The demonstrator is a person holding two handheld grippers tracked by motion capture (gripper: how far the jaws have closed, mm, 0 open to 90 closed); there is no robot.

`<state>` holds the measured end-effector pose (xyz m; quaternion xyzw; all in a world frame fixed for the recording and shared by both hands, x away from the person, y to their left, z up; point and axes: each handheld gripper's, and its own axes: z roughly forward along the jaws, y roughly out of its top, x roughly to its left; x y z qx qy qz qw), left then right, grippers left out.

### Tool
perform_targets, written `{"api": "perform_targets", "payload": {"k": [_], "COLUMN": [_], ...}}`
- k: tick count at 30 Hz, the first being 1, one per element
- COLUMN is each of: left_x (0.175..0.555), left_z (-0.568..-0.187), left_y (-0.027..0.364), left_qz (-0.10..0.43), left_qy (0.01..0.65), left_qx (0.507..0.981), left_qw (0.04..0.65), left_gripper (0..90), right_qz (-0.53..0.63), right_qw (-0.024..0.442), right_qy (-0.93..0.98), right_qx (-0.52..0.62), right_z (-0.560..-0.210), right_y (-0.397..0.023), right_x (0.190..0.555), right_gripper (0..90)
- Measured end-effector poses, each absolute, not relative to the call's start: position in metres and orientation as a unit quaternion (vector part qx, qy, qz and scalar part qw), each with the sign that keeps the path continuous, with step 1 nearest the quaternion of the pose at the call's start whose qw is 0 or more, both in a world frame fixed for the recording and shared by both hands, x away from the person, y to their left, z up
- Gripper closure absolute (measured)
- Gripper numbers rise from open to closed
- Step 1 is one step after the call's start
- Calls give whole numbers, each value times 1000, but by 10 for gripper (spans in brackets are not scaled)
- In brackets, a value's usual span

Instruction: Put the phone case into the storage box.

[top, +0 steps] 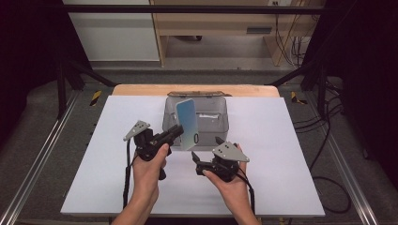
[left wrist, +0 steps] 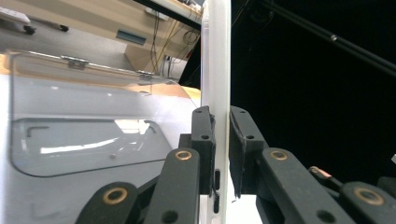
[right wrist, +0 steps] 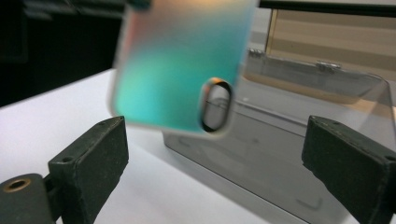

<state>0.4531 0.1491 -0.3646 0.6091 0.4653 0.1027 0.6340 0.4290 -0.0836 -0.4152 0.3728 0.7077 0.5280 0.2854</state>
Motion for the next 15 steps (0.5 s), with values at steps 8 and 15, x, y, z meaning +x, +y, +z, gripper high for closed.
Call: {"api": "perform_targets", "payload": {"k": [8, 15], "left_x": [462, 470], "left_z": [-350, -339], "left_y": [160, 164], "left_qz": [124, 137], "left_qy": [458, 450], "left_qx": [647, 671], "left_qw": [597, 573], "left_gripper": [814, 814], "right_qz": [494, 471], "right_qw": [287, 302], "right_qy": [733, 732], "right_qx": [370, 389], "right_z": [-416, -423], "right_y": [-108, -146], "right_x": [435, 435], "right_gripper": [88, 86]}}
